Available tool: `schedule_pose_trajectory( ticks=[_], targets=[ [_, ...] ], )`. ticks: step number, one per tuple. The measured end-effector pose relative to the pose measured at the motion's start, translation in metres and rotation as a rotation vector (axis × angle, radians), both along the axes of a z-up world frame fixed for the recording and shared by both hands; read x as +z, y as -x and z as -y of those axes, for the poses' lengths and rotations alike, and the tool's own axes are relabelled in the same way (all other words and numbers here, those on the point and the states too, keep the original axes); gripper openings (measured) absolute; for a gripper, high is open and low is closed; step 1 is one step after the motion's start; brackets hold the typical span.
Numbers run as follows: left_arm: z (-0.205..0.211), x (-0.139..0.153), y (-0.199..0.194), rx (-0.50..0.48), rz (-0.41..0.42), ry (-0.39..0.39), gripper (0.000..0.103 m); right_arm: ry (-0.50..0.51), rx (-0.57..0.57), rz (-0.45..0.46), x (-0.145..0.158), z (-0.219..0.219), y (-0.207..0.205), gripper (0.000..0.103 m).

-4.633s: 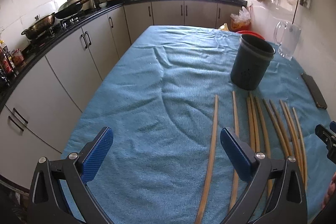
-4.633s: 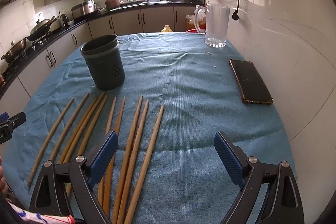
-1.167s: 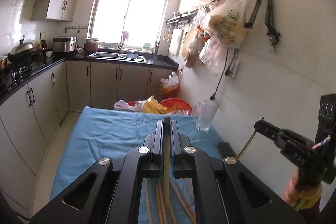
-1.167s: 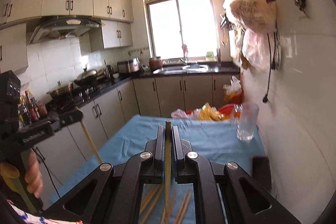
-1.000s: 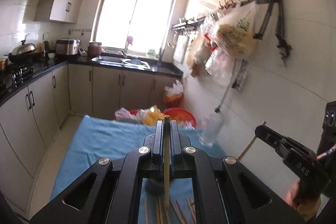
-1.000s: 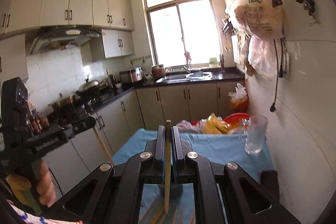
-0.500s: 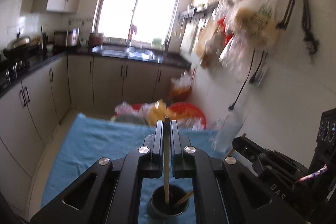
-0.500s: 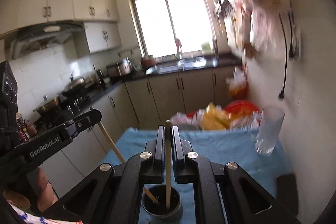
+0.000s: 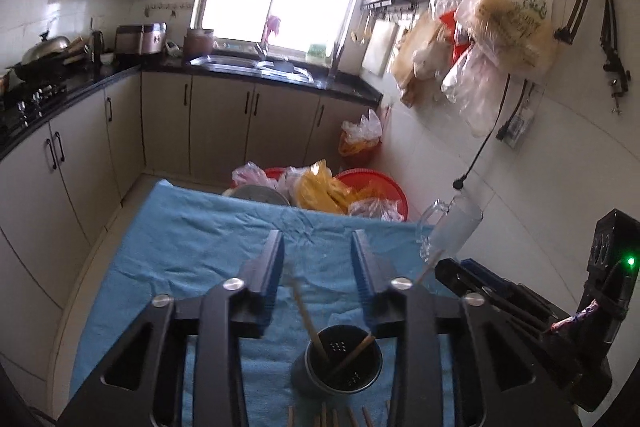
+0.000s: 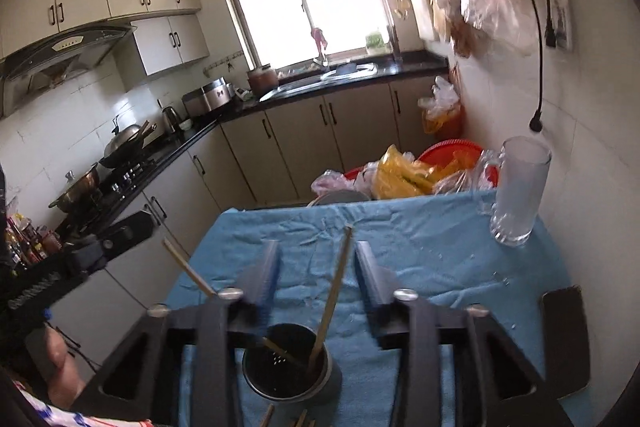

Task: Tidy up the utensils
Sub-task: 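Open the left gripper over the cup while the right gripper releases its chopstick, then move both open grippers back down to the remaining chopsticks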

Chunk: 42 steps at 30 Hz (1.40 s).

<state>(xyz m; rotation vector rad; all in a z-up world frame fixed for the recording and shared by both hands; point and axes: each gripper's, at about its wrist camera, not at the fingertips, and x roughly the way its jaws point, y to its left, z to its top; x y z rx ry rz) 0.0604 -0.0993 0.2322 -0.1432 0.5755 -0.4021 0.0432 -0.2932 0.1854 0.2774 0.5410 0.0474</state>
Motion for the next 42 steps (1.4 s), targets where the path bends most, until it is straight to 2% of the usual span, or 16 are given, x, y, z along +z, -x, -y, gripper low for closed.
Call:
schedule_pose_trajectory(
  ticks=[4, 10, 14, 16, 23, 26, 31, 33, 35, 36, 38, 42],
  targets=[
    [-0.014, 0.016, 0.021, 0.012, 0.040, 0.001, 0.043, 0.024, -0.003, 0.027, 0.014, -0.001, 0.015, 0.046],
    [-0.048, 0.022, 0.071, 0.058, 0.106, -0.019, 0.056, 0.053, -0.023, 0.043, 0.019, 0.001, 0.056, 0.057],
    [-0.077, 0.005, 0.103, 0.104, 0.123, -0.051, 0.070, 0.057, -0.049, 0.005, 0.003, 0.011, 0.083, 0.062],
    [-0.089, -0.010, 0.112, 0.122, 0.101, -0.076, 0.071, 0.052, -0.064, -0.035, -0.012, 0.019, 0.095, 0.062],
    [-0.111, -0.087, 0.113, 0.143, -0.130, -0.098, 0.071, -0.006, -0.098, -0.241, -0.091, 0.046, 0.121, 0.062],
    [-0.097, -0.116, 0.108, 0.095, -0.216, -0.116, 0.071, -0.013, -0.080, -0.313, -0.118, 0.048, 0.126, 0.062],
    [-0.059, -0.151, 0.101, 0.009, -0.289, -0.189, 0.070, -0.034, -0.032, -0.389, -0.149, 0.045, 0.131, 0.059],
    [-0.043, -0.163, 0.094, -0.032, -0.321, -0.207, 0.065, -0.024, -0.015, -0.399, -0.156, 0.042, 0.130, 0.055],
    [-0.030, -0.174, 0.087, -0.061, -0.357, -0.221, 0.054, -0.009, 0.000, -0.410, -0.159, 0.035, 0.125, 0.051],
    [-0.024, -0.180, 0.084, -0.070, -0.373, -0.228, 0.052, -0.004, 0.009, -0.414, -0.161, 0.033, 0.123, 0.047],
    [-0.013, -0.189, 0.075, -0.083, -0.399, -0.242, 0.047, 0.005, 0.024, -0.425, -0.164, 0.027, 0.117, 0.045],
    [0.001, -0.199, 0.062, -0.098, -0.412, -0.282, 0.038, 0.034, 0.044, -0.440, -0.171, 0.016, 0.108, 0.041]
  ],
)
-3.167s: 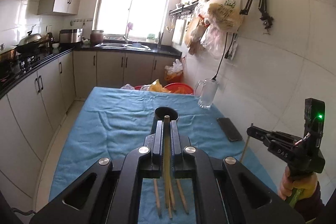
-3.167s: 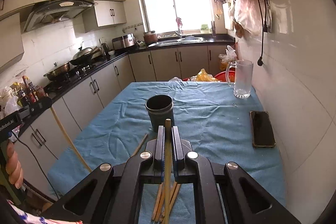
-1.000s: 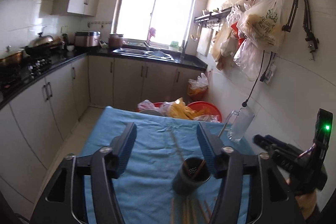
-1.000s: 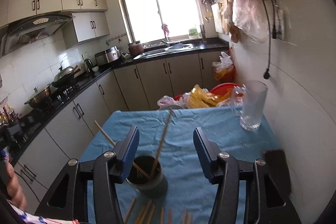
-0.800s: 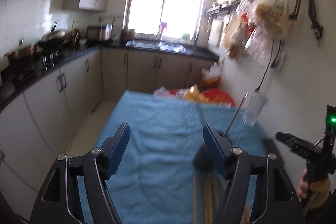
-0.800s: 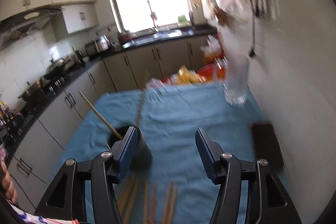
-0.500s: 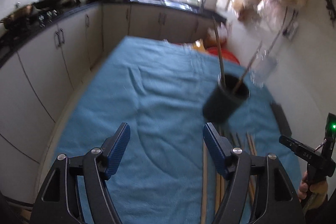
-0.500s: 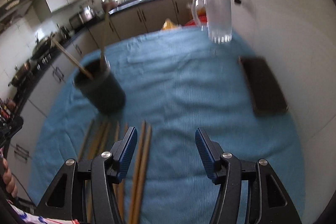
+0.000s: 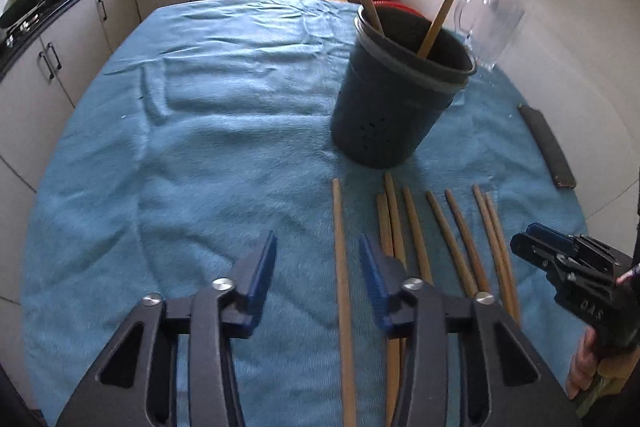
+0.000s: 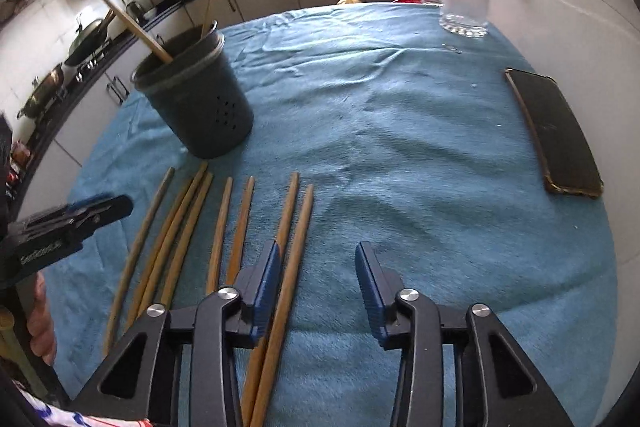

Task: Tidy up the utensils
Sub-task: 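Move both open grippers back down to the remaining chopsticks, then close the left gripper on a chopstick while the right gripper grasps another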

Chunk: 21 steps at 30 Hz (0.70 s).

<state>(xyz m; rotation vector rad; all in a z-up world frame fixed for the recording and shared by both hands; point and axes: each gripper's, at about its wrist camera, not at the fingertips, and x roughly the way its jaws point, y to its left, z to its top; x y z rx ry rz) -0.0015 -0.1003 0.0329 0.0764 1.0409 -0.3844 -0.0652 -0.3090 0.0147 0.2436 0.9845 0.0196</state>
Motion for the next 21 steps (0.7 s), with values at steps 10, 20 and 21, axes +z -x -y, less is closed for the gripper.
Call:
schedule_pose_trajectory(
  ticks=[10, 20, 21],
  targets=[
    [0.019, -0.018, -0.017, -0.047, -0.005, -0.081, 0.009, 0.073, -0.002, -0.023, -0.010, -0.005, -0.014, 0.021],
    [0.014, -0.017, -0.026, -0.042, -0.045, -0.060, 0.009, 0.047, -0.005, -0.076, -0.009, 0.008, -0.022, 0.016],
    [0.015, -0.017, -0.027, -0.042, -0.047, -0.062, 0.009, 0.048, -0.007, -0.086, -0.009, 0.008, -0.025, 0.016]
  ],
)
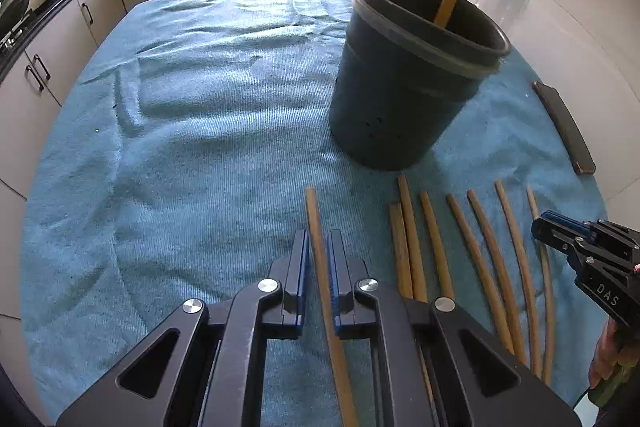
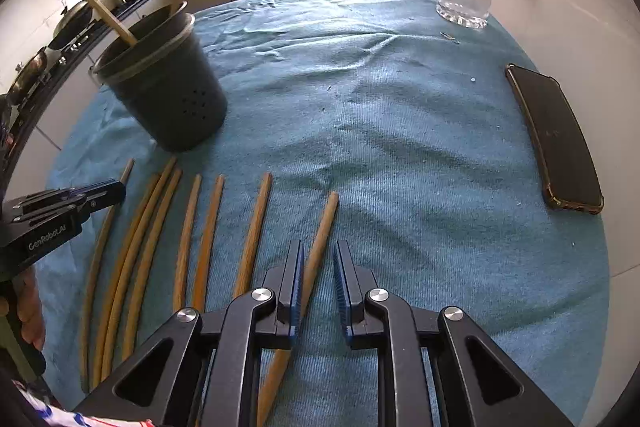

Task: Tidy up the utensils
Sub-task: 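Close the left gripper on a chopstick while the right gripper grasps another, then lift both chopsticks upright and carry them above the black holder cup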

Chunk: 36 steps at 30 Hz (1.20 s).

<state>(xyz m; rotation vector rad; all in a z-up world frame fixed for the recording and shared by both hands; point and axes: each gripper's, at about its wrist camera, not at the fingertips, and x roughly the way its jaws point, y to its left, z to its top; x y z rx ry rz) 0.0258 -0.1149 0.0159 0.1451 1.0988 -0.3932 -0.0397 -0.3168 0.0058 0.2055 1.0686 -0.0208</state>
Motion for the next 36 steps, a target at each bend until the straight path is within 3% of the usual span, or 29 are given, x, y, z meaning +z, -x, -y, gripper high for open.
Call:
schedule_pose_trajectory(
  ticks=[6, 8, 12, 26, 36],
  targets=[
    [0.009, -0.001, -0.005, -0.004, 0.013, -0.012, 0.009, 0.049, -0.004, -0.035, 0.001, -0.007, -0.021, 0.016],
    [0.010, -0.001, -0.004, -0.009, 0.024, -0.006, 0.008, 0.065, -0.011, -0.031, 0.000, -0.010, -0.024, 0.008],
    [0.001, 0.004, 0.001, 0.014, 0.037, 0.036, 0.005, 0.054, -0.009, -0.002, 0.002, -0.010, -0.023, 0.005],
    [-0.035, 0.111, 0.082, 0.050, 0.289, 0.200, 0.005, 0.001, -0.034, 0.320, 0.099, -0.004, 0.048, 0.005],
    [-0.053, 0.157, 0.136, 0.042, 0.423, 0.275, 0.005, -0.020, -0.024, 0.482, 0.151, -0.017, 0.102, 0.006]
  ],
)
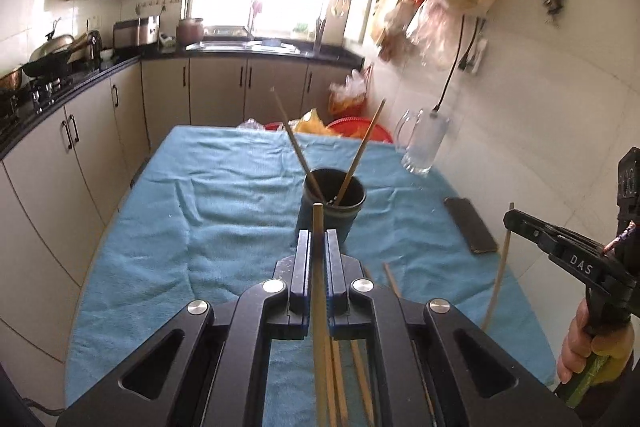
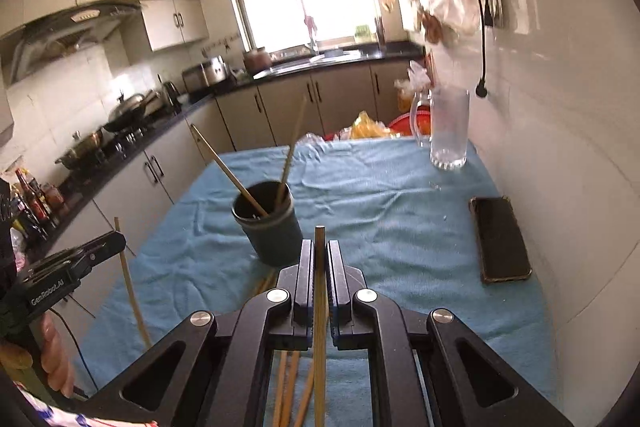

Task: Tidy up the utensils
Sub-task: 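Lift both chopsticks upright and carry them above the black holder cup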

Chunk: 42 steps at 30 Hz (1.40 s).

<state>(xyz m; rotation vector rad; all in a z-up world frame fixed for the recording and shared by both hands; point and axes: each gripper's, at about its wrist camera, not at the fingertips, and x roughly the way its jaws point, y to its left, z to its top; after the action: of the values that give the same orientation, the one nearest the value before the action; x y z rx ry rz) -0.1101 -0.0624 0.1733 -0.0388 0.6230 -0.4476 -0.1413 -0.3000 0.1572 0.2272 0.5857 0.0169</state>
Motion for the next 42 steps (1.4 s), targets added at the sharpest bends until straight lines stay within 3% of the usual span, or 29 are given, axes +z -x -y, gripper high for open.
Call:
schedule_pose_trajectory(
  ticks=[18, 42],
  targets=[
    [0.007, 0.035, 0.044, -0.051, 0.134, 0.018, 0.005, 0.058, 0.008, 0.094, 0.039, -0.011, 0.032, 0.006],
    [-0.007, 0.072, 0.008, -0.043, 0.154, 0.085, 0.005, 0.070, 0.079, 0.151, 0.082, -0.018, 0.011, 0.006]
  ],
)
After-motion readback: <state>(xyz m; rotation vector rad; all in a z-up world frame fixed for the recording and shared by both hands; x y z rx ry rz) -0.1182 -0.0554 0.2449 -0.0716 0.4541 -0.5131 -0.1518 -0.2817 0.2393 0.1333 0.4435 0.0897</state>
